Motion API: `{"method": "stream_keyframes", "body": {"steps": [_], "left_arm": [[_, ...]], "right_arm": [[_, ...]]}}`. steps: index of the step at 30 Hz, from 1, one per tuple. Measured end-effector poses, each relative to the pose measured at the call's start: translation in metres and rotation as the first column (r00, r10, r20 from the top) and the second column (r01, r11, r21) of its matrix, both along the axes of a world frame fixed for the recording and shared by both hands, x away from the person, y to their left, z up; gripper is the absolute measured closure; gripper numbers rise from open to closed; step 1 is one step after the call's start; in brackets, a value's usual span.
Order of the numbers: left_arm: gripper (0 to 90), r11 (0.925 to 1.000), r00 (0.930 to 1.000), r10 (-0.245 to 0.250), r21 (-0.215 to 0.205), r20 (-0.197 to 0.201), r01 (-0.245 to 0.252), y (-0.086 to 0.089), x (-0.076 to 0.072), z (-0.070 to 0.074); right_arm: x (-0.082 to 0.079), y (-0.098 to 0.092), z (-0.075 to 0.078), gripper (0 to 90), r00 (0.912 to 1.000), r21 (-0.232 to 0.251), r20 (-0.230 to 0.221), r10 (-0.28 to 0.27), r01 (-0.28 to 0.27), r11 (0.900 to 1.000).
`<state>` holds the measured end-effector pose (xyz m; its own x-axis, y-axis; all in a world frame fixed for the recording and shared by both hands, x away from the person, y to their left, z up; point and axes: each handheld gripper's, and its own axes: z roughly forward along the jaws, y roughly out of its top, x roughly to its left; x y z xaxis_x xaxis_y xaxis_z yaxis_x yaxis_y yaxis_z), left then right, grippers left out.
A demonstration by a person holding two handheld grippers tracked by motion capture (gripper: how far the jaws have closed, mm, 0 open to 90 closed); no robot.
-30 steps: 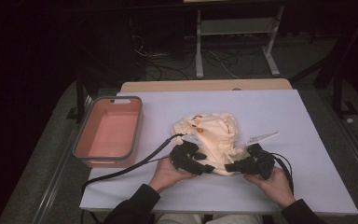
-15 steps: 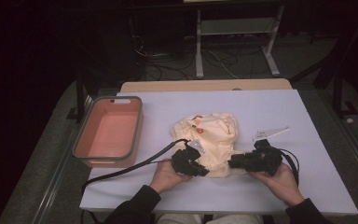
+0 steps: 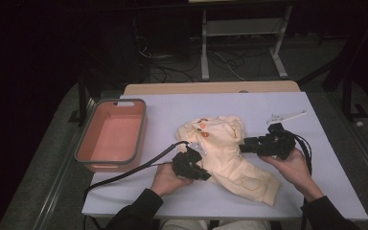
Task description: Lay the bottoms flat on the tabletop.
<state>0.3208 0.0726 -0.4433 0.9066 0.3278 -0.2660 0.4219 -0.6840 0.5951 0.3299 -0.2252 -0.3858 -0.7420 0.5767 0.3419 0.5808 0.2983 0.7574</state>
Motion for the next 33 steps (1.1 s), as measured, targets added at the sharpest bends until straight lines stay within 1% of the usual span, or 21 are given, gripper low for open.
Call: {"method": "stream_keyframes", "body": {"steps": [4, 10, 13, 19, 22, 26, 27, 31, 33], "left_arm": [[85.5, 1.0, 0.9999, 0.004, 0.001, 0.01, -0.004, 0.003, 0.0, 0.003], [85.5, 0.9999, 0.9998, 0.007, 0.01, 0.02, -0.007, 0.004, -0.001, 0.004], [85.4, 0.9999, 0.9998, 0.009, 0.011, 0.021, -0.009, 0.005, -0.001, 0.004], [85.3, 0.9999, 0.9996, 0.014, 0.007, 0.026, -0.015, 0.005, -0.002, 0.004], [85.3, 0.9997, 0.9996, 0.023, -0.007, 0.019, -0.023, 0.008, 0.0, 0.004], [85.4, 0.9991, 0.9991, 0.04, -0.016, 0.017, -0.04, 0.013, 0.002, 0.005], [85.4, 0.9989, 0.9989, 0.043, -0.017, 0.018, -0.043, 0.014, 0.002, 0.005], [85.4, 0.999, 0.9989, 0.042, -0.013, 0.022, -0.042, 0.014, 0.003, 0.005], [85.4, 0.999, 0.9987, 0.045, -0.009, 0.023, -0.044, 0.014, 0.004, 0.005]], "right_arm": [[0.014, -0.009, -0.003, 48.2, 0.9999, 0.013, -0.01, -0.013, 0.013, 1.0], [0.04, -0.014, -0.008, 46.7, 0.9988, -0.003, -0.008, -0.049, 0.049, 0.999], [0.054, -0.013, -0.012, 46.4, 0.998, -0.026, -0.012, -0.062, 0.062, 0.998], [0.076, -0.006, -0.019, 45.6, 0.998, -0.027, -0.029, -0.057, 0.056, 0.998], [0.085, -0.002, -0.023, 45.5, 0.9977, -0.031, -0.034, -0.058, 0.057, 0.998], [0.095, 0.003, -0.03, 45.0, 0.9969, -0.058, -0.046, -0.063, 0.061, 0.996], [0.099, 0.004, -0.033, 45.0, 0.9965, -0.072, -0.049, -0.068, 0.065, 0.995], [0.106, 0.005, -0.043, 44.7, 0.9941, -0.102, -0.062, -0.089, 0.083, 0.991], [0.11, 0.006, -0.048, 45.2, 0.9931, -0.123, -0.061, -0.1, 0.092, 0.988]]}}
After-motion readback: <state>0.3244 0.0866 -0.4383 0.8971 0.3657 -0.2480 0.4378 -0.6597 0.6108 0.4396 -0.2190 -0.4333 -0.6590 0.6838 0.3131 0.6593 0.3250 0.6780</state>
